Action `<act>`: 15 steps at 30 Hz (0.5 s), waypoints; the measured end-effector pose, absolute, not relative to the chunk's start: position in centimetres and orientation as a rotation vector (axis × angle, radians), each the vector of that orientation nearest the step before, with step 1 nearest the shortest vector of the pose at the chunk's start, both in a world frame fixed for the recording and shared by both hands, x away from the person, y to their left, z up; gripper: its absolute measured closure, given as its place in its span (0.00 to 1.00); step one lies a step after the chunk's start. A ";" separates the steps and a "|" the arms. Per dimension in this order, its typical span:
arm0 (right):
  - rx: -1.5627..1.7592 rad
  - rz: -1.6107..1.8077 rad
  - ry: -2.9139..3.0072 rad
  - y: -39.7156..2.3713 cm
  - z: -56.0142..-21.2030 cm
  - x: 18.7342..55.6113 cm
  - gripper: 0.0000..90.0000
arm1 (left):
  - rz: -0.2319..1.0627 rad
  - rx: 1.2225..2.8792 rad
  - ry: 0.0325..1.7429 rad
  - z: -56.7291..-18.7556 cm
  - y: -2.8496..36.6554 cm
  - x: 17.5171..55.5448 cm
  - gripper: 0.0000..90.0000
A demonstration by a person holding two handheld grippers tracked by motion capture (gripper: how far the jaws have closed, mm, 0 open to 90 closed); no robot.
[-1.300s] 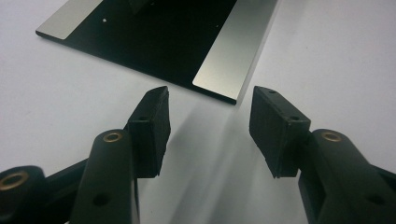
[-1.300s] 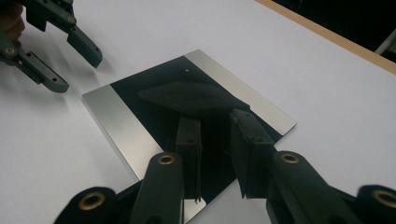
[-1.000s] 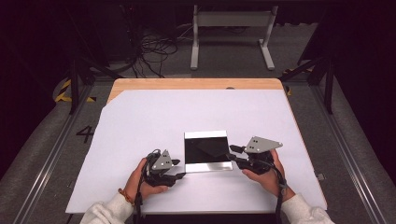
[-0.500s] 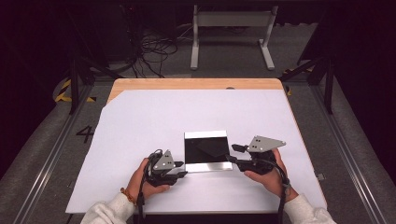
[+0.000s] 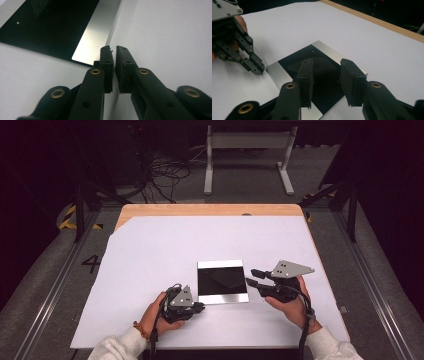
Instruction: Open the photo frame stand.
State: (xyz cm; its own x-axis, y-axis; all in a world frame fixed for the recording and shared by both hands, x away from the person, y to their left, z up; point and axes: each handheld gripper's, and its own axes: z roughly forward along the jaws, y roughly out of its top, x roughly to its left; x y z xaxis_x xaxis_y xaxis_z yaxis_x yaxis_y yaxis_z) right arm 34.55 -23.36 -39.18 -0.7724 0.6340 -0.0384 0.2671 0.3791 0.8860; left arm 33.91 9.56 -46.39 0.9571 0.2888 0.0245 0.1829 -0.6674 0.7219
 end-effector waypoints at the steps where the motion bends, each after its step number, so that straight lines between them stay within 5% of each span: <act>1: 0.785 1.357 2.264 -23.4 -39.1 34.6 0.73 | 0.171 2.320 0.335 -46.4 9.5 33.9 0.97; 5: 0.801 1.374 2.253 -23.4 -39.0 34.8 0.77 | 0.164 2.317 0.353 -46.5 9.4 34.1 1.00; 15: 0.909 1.437 2.272 -22.3 -39.3 36.3 0.62 | 0.208 2.319 0.358 -46.5 9.3 34.2 1.00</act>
State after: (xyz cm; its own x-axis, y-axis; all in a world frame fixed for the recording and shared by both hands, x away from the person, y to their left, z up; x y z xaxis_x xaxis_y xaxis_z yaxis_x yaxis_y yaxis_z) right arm 36.25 -22.32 -39.31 -0.7537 0.6527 0.0772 0.3493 0.2983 0.8883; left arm 34.20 9.33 -46.52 0.9472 0.3181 0.0407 0.1931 -0.6670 0.7196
